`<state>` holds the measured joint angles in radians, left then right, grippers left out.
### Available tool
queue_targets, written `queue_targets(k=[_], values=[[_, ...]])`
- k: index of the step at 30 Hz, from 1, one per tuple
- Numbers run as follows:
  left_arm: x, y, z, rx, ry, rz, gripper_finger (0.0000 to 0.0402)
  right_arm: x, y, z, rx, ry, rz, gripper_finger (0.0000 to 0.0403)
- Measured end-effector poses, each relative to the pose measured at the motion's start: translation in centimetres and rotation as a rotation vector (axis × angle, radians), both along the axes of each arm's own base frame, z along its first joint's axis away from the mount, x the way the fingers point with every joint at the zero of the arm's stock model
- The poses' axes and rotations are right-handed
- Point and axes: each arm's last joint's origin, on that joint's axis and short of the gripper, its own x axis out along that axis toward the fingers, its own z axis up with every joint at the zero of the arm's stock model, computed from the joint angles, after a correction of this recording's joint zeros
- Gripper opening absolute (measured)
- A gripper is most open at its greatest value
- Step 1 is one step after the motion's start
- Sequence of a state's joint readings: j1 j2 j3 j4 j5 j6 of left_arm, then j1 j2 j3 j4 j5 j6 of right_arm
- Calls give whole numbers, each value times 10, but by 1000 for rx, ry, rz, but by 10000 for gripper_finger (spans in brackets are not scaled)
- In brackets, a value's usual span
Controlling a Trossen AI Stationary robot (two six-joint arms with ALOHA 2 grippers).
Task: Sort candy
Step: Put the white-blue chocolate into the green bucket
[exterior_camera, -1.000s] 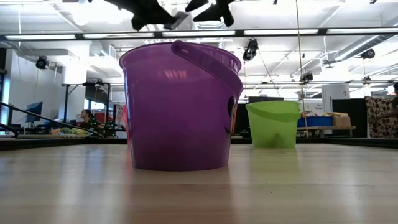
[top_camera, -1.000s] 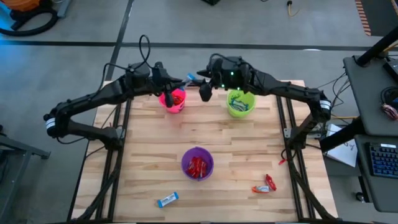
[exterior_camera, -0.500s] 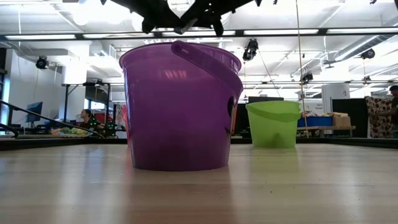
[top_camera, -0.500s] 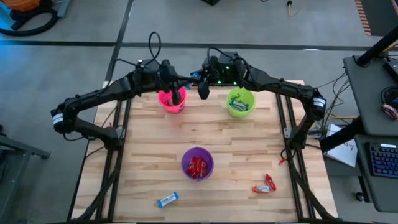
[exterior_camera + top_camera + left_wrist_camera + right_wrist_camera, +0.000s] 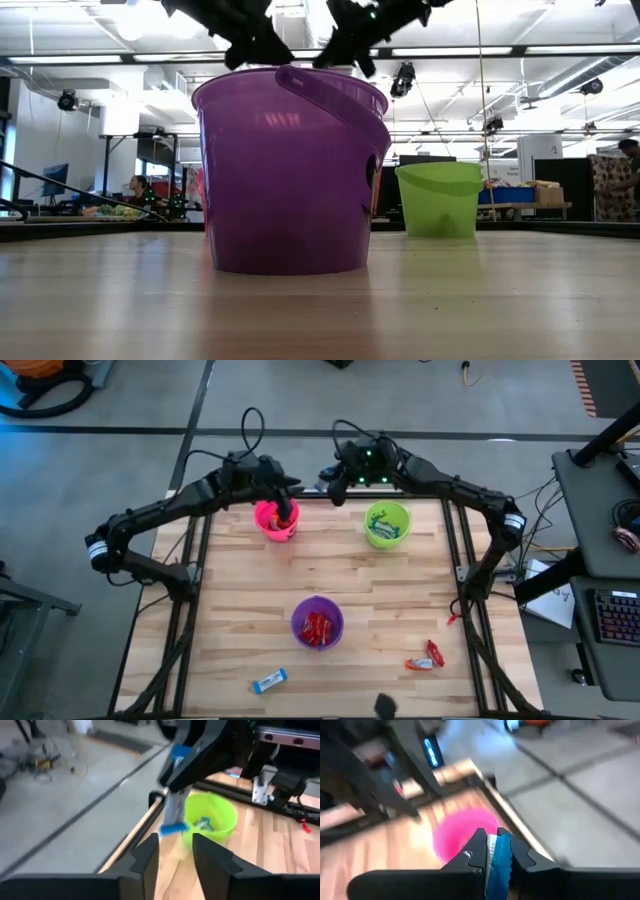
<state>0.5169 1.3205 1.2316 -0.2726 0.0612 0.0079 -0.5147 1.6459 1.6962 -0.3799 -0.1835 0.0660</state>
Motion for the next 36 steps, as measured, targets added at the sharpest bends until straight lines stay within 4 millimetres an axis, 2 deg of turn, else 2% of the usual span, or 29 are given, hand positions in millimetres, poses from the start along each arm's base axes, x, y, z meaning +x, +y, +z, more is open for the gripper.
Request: queue_targets(k=[3,7,10,13,19,29,36], values=[[-7,5,-7,-67,61,39,118,-18,-15,-15,91,151,-69,21],[-19,10,-20,-151,187,79,126,-53,-31,-47,276,500,-281,21],[-25,12,-25,-181,249,93,127,-72,-32,-66,399,702,-315,21],[-27,14,-27,-177,273,94,127,-80,-29,-74,470,803,-323,23],[-30,18,-28,-171,279,104,127,-79,-30,-80,498,821,-338,52],[-36,13,-35,-218,381,80,127,-78,-30,-79,509,810,-355,148],[-53,-10,-37,-433,439,-123,127,-80,-20,-66,589,723,-326,180]])
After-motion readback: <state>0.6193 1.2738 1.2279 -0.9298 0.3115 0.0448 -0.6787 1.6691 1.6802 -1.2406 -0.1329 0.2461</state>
